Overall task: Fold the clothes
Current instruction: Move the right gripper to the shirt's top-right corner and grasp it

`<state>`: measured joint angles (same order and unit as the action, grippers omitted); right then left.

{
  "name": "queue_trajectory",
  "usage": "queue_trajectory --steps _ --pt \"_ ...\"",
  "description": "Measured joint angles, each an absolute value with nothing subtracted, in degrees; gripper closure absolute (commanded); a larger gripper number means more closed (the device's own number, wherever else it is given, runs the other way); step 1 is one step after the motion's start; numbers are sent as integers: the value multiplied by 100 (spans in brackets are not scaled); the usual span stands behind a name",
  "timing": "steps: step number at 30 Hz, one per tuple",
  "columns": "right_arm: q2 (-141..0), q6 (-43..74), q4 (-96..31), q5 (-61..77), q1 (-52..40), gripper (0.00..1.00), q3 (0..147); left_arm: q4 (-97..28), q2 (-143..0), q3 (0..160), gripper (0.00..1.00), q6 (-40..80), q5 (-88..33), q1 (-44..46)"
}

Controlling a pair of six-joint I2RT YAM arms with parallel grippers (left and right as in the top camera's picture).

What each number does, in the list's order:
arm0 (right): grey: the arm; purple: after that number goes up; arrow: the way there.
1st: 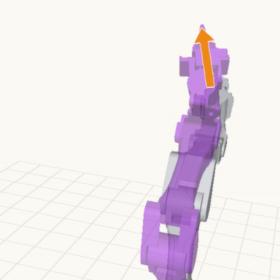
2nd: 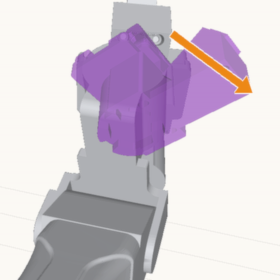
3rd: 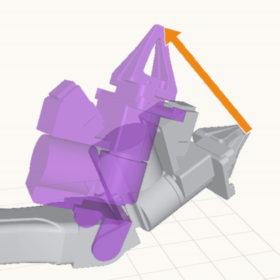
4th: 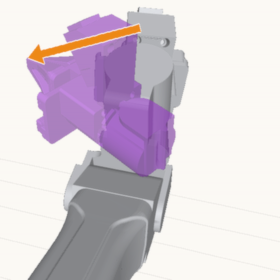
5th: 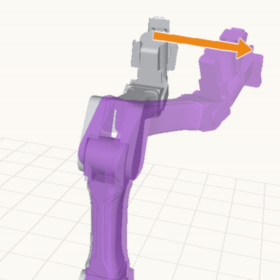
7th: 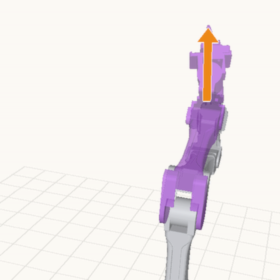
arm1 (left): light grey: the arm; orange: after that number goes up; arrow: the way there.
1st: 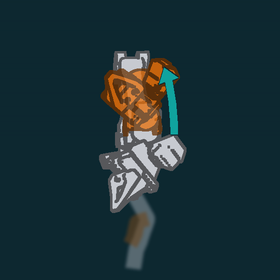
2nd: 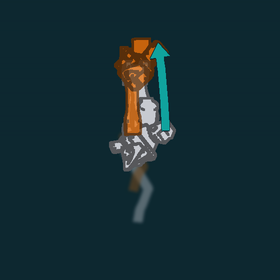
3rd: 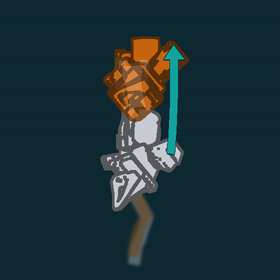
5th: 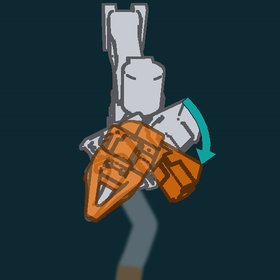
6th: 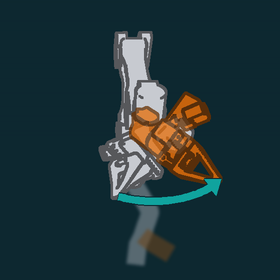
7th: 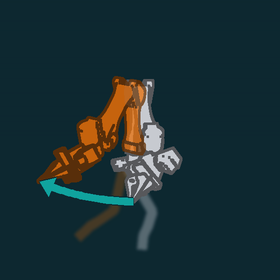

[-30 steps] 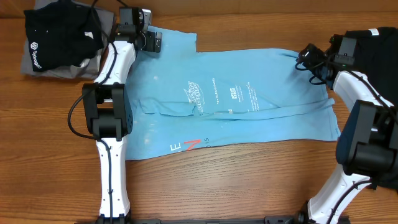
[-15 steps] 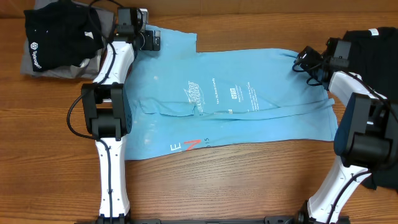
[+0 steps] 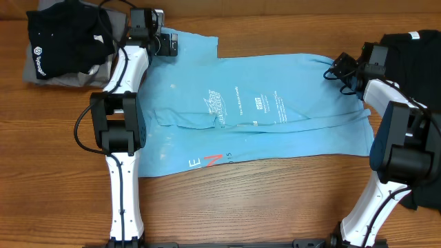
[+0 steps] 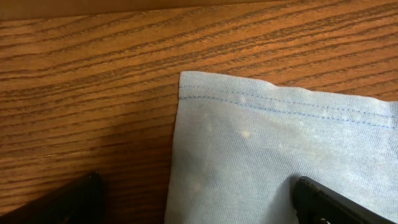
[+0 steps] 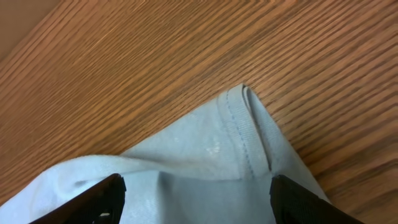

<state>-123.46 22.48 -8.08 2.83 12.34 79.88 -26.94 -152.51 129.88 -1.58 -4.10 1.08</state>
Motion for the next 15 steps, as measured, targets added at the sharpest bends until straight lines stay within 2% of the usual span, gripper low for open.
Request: queue_trajectory --steps 15 --pt "-12357 2248 -456 191 1234 22 7990 -2716 -15251 12991 0 -161 -410 108"
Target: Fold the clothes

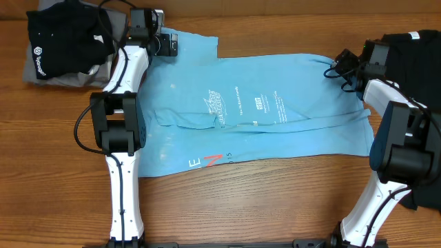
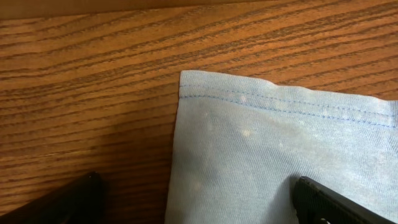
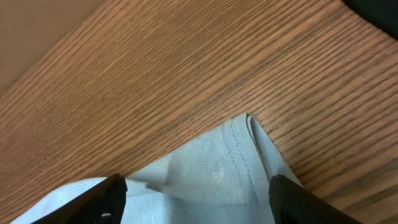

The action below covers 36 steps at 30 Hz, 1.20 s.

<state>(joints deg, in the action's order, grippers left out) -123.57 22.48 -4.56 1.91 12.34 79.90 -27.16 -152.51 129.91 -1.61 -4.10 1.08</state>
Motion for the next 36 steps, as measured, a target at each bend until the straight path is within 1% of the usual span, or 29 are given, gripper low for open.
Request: queue_trajectory --steps 7,11,12,14,15,16,17,19,24,28,31,36 --pt "-12626 2244 -517 189 1234 20 8173 -2724 -15251 12991 0 -161 -408 108" --pt "-12761 2244 -626 191 1234 20 8418 -2749 -15251 12999 0 -161 -408 108" --pt "-12781 2244 -648 189 1234 22 8458 -2762 -15251 13004 0 -161 -405 108" --pt "-12805 2244 -659 189 1234 28 8497 -2777 -15251 13013 0 -161 -408 106" --pt "-12811 2231 -666 189 1234 34 8503 -2779 -15251 13013 0 -161 -405 106" --pt "-12814 2228 -687 185 1236 47 8508 -2779 -15251 13013 0 -161 -408 106" --pt "-12816 2211 -716 176 1234 57 8508 -2781 -15251 13013 0 -161 -405 106" --pt "-12822 2244 -788 148 1236 63 8514 -2781 -15251 13013 0 -161 -408 106" --pt "-12853 2246 -860 60 1236 70 8519 -2781 -15251 13013 0 -161 -405 106" --pt "-12855 2246 -985 -27 1234 81 8552 -2788 -15251 13013 0 -161 -405 106" --pt "-12873 2241 -1245 -58 1236 88 8696 -2792 -15251 13019 0 -158 -405 104" --pt "-12899 2248 -1592 -86 1234 89 9048 -2856 -15251 13067 0 -158 -412 89"
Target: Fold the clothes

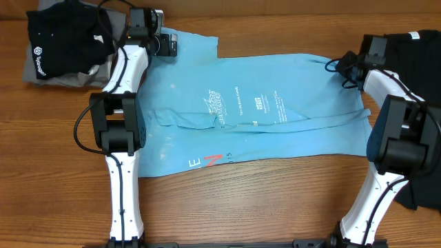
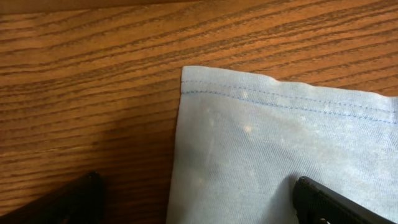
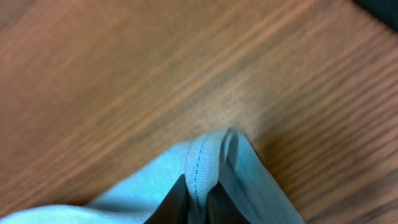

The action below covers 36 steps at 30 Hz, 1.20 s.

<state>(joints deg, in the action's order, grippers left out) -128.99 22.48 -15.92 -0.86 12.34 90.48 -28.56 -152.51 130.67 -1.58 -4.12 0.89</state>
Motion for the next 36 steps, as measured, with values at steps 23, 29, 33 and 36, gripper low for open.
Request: queue_trajectory --steps 23,29,33,36 --pt "-12901 2246 -1734 -86 1236 90 9183 -3138 -15259 13179 34 -180 -1074 -174" --pt "-12901 2248 -1756 -89 1234 90 9183 -3223 -15259 13185 52 -187 -1166 -176" --pt "-12901 2246 -1761 -91 1236 90 9183 -3301 -15259 13196 59 -292 -1194 -176" --pt "-12901 2248 -1758 -86 1234 90 9183 -3345 -15259 13205 65 -364 -1199 -176"
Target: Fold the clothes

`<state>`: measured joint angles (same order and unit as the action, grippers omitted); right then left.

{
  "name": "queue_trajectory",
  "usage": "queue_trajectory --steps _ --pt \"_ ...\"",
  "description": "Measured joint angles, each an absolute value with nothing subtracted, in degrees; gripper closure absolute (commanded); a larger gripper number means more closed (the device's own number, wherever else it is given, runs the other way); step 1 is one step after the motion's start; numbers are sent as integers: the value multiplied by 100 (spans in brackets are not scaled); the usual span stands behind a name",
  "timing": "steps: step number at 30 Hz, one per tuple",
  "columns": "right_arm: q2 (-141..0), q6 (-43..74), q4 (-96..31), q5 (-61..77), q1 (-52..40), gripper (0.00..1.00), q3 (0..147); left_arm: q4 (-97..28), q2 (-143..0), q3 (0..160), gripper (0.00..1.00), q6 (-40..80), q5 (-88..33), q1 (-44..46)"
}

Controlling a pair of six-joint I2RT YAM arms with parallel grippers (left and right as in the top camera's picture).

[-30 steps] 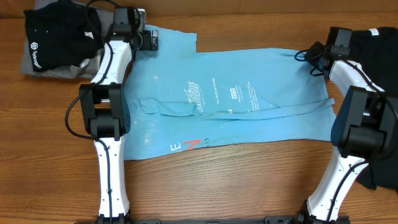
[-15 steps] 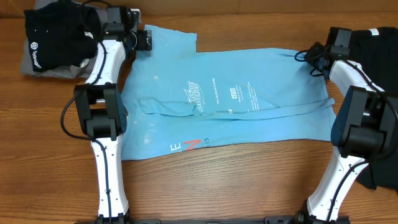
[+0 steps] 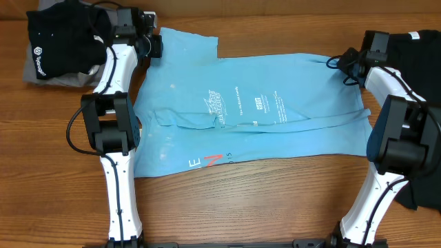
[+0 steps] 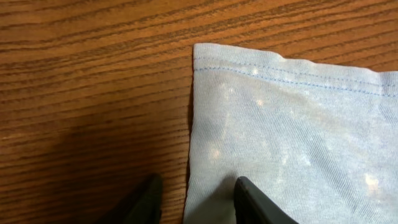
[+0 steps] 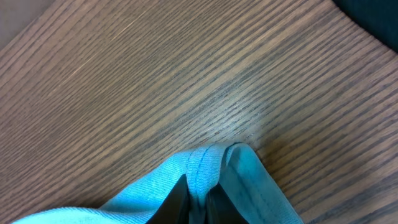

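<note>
A light blue T-shirt (image 3: 248, 103) lies spread flat on the wooden table, print side up. My left gripper (image 3: 147, 45) is at the shirt's far left corner. In the left wrist view its fingers (image 4: 249, 199) straddle the shirt's side edge (image 4: 280, 124), one over the wood and one over the cloth, with a narrow gap between them (image 4: 196, 190). At the shirt's far right corner my right gripper (image 3: 349, 63) is shut (image 5: 198, 190) on a pinched fold of the hem (image 5: 205, 163).
A black garment (image 3: 65, 34) lies piled on a grey one at the far left. More black clothing (image 3: 413, 38) lies at the far right, behind the right arm. Bare wood runs along the table's near side (image 3: 241, 200).
My left gripper has shifted left to the shirt's side edge, and its jaws have narrowed from wide open to a small gap around that edge. The right gripper stays shut on the hem.
First both grippers stood wide open over the shirt's two far corners, and half a second later nothing had been taken hold of. Then the right gripper was shut on the right corner's hem. Now the left jaws stand close around the left edge.
</note>
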<state>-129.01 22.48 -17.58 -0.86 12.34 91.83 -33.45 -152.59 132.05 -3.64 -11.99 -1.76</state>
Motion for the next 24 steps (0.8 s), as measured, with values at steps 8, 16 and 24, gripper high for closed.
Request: queue_trajectory --steps 8,16,24 --pt "-12901 2246 -1809 -89 1234 95 9183 -3457 -15259 13222 96 -489 -1184 -176" --pt "-12901 2246 -1981 -86 1236 96 9227 -3465 -15259 13235 96 -506 -1177 -165" --pt "-12807 2246 -2154 -89 1234 96 9404 -3728 -15351 13520 96 -506 -1157 -152"
